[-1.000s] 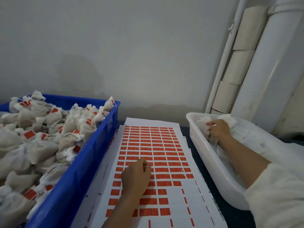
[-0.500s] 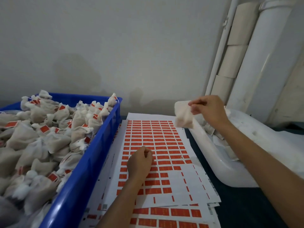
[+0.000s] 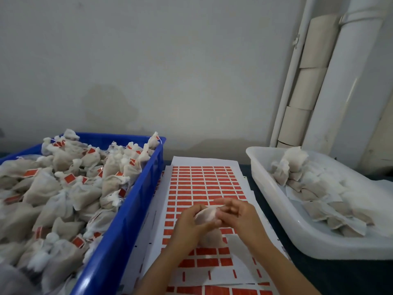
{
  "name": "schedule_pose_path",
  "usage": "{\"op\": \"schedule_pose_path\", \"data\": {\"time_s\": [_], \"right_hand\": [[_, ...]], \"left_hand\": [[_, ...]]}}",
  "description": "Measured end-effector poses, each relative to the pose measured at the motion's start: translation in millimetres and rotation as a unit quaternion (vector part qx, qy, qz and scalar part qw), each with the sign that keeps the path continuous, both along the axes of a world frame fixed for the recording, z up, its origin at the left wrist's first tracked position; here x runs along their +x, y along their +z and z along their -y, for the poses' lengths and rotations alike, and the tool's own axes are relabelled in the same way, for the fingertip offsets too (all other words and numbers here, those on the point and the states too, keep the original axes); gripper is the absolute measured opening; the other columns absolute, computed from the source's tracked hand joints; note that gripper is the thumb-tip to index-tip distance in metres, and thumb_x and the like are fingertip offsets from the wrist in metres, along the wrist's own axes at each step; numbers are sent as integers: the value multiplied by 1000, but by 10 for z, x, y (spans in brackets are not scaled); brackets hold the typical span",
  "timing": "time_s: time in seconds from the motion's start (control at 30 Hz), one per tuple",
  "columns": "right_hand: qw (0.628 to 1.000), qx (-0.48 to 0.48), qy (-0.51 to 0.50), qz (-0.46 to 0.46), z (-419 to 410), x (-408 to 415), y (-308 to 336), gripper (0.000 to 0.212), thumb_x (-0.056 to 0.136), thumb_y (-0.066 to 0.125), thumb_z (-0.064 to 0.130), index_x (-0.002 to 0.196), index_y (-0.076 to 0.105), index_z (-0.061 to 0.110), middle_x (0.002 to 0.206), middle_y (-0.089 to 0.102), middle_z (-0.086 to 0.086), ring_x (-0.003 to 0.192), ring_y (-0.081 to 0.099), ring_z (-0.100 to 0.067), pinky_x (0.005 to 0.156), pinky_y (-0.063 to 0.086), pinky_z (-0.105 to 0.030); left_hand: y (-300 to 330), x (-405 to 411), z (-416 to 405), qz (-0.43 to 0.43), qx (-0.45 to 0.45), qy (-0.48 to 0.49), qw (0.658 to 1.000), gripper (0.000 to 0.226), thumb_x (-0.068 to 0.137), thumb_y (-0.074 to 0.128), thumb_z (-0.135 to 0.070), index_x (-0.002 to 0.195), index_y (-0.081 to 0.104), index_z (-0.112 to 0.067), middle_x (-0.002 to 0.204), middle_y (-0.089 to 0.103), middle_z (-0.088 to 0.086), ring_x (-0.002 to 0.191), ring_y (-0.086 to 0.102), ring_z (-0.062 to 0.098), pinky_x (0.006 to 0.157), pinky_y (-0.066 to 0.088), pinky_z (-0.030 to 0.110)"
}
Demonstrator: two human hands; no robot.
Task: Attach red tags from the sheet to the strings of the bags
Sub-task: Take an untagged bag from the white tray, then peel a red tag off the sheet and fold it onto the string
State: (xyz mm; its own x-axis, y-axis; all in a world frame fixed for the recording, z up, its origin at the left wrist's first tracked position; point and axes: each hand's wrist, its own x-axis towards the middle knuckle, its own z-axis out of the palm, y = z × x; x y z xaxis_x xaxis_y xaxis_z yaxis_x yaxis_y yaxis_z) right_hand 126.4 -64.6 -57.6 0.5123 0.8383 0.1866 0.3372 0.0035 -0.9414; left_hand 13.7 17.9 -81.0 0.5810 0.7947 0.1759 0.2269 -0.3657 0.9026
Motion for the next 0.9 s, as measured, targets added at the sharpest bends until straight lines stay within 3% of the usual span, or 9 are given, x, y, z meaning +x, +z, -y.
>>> {"op": "schedule_pose_path", "data": {"time_s": [0.1, 0.2, 0.37, 0.53, 0.67, 0.9], "right_hand": [[1000, 14, -9, -12, 3, 30, -67, 11, 82, 66, 10, 89, 67, 20, 83, 71, 5, 72, 69, -8, 62, 52, -12], [1000, 18, -19, -9, 0, 93, -127, 6, 82, 67, 11, 82, 69, 17, 75, 71, 6, 69, 69, -11, 64, 53, -14], [999, 30, -18, 36, 25, 91, -203, 9, 83, 65, 14, 79, 66, 22, 73, 69, 11, 72, 67, -9, 68, 53, -15], [984, 33, -42, 173, 51, 26, -265, 18, 85, 63, 23, 77, 57, 37, 77, 62, 22, 80, 61, 0, 75, 45, -6], [961, 23, -58, 268, 68, 13, -297, 14, 86, 58, 28, 82, 50, 39, 82, 51, 30, 79, 57, 0, 76, 38, 0], [935, 28, -60, 349, 72, 16, -339, 4, 88, 56, 30, 91, 54, 29, 92, 60, 16, 77, 53, 1, 76, 34, -1]], "left_hand": [[-73, 17, -19, 29, 1, 17, 999, 19, 77, 70, -36, 91, 60, -27, 91, 63, -15, 83, 60, 5, 63, 43, 6], [-99, 49, -22, 62, -9, 10, 998, 11, 79, 68, -36, 83, 65, -27, 80, 66, -22, 81, 59, -7, 60, 43, 2], [-144, 69, -14, 60, 1, 29, 998, 4, 78, 69, -38, 79, 69, -34, 83, 64, -33, 85, 55, -15, 66, 38, 5], [-169, 44, 33, 42, 21, 68, 997, 7, 75, 70, -42, 74, 68, -36, 78, 65, -27, 80, 60, -5, 63, 37, 1], [-162, 25, 33, 10, 21, 53, 998, 10, 73, 72, -45, 75, 66, -37, 85, 64, -27, 84, 60, 2, 65, 36, 3], [-143, 10, 55, 48, -13, 85, 995, 13, 71, 76, -38, 71, 63, -39, 72, 59, -40, 76, 57, -8, 54, 33, 1]]}}
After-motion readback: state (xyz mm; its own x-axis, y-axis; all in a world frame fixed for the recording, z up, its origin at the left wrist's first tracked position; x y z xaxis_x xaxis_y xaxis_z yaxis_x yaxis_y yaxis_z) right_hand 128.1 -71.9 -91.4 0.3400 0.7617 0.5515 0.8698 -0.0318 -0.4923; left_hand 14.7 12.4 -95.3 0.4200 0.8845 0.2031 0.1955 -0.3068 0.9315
